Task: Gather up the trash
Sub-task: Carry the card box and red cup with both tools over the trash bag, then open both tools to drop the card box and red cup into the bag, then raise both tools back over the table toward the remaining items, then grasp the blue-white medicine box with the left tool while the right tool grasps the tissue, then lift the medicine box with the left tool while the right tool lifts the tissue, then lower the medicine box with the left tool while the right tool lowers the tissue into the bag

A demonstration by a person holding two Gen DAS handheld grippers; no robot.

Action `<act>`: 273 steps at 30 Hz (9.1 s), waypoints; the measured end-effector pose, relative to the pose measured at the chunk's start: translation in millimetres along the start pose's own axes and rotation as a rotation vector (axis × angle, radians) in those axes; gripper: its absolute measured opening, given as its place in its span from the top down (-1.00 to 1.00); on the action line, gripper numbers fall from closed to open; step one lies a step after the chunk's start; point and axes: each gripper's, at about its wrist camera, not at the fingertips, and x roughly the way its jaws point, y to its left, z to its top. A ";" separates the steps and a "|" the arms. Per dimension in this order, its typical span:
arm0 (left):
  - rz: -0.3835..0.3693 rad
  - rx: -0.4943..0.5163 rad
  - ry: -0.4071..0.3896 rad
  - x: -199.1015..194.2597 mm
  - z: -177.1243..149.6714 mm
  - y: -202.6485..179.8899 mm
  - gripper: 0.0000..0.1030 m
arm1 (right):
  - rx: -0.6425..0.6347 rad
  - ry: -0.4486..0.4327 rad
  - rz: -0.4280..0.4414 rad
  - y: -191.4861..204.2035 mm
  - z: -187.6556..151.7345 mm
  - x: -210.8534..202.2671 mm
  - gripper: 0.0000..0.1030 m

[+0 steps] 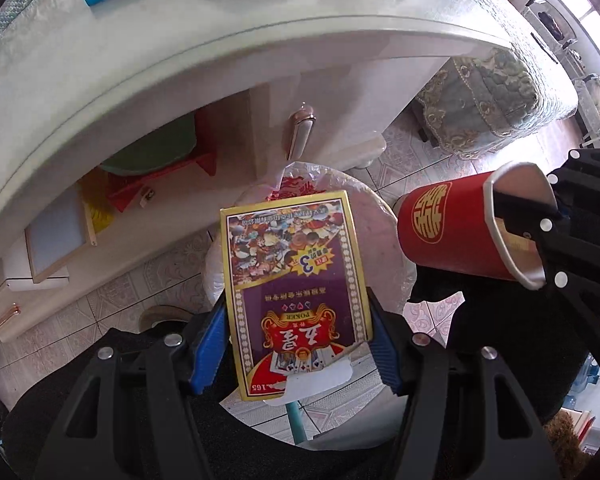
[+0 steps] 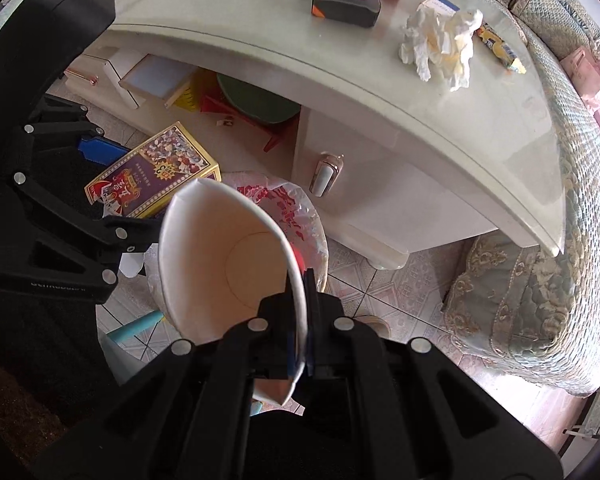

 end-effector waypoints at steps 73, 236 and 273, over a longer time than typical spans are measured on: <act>-0.066 -0.167 0.283 156.8 6.5 28.4 -0.56 | 0.141 0.199 0.048 -5.6 7.4 152.5 0.11; 0.147 -0.122 0.002 -156.4 173.3 106.3 -0.16 | -0.037 -0.200 -0.018 -75.8 150.7 -138.4 0.43; 0.058 -0.016 -0.049 -77.0 25.3 21.4 -0.16 | -0.034 -0.109 0.066 25.4 24.2 -70.7 0.43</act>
